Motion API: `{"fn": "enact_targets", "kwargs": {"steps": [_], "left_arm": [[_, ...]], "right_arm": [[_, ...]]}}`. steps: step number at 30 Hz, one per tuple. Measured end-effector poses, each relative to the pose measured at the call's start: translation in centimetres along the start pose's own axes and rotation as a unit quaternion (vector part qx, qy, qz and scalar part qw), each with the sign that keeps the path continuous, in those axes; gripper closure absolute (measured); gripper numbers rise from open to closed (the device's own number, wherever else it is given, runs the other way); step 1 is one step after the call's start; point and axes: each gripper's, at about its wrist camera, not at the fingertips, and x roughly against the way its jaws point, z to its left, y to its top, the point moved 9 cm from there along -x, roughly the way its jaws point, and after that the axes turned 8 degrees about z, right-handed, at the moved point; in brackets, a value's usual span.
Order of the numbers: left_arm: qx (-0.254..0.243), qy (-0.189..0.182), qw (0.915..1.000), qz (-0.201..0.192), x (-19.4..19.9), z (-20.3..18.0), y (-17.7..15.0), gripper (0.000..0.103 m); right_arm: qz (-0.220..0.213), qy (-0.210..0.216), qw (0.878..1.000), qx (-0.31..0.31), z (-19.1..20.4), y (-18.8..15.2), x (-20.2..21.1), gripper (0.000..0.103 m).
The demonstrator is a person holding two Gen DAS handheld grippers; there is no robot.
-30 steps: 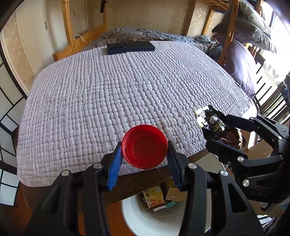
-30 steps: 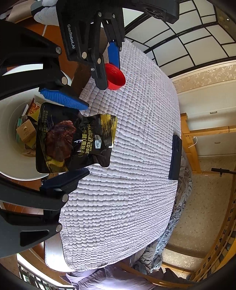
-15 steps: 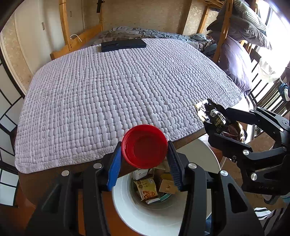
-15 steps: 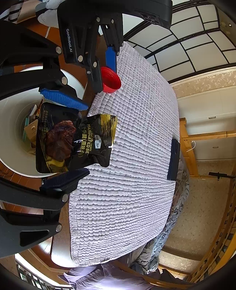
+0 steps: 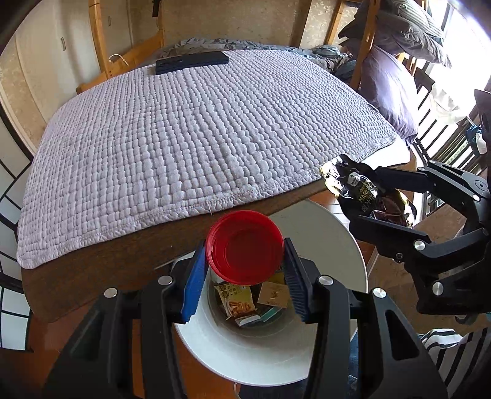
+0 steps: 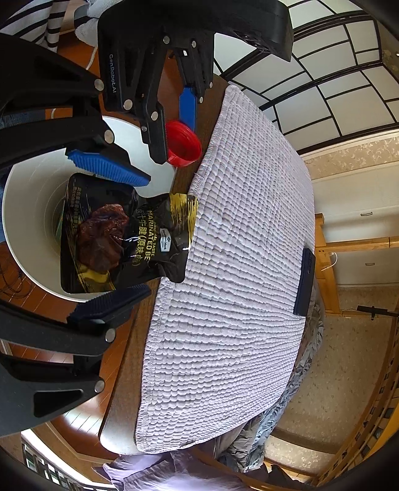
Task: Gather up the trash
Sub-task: 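Carry the red cap with the left tool while the right tool carries the beef packet over the bin, then open the left tool dropping the red cap while the right tool releases the beef packet into the bin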
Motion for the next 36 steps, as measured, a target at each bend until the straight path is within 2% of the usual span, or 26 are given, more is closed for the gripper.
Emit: {"fn": "enact_targets", "kwargs": {"steps": [15,36], "left_arm": [[0.009,-0.004,0.9993,0.036,-2.4,-0.8,-2.3,0.054],[0.022,0.005,0.9971,0.072,-6.2,-0.5,-4.2,0.054]], "right_arm": [[0.040,0.013,0.999,0.020,0.2,-3.1,-1.7,0.038],[0.072,0.015,0.997,0.007,-0.1,-4.4,-6.1,0.038]]}}
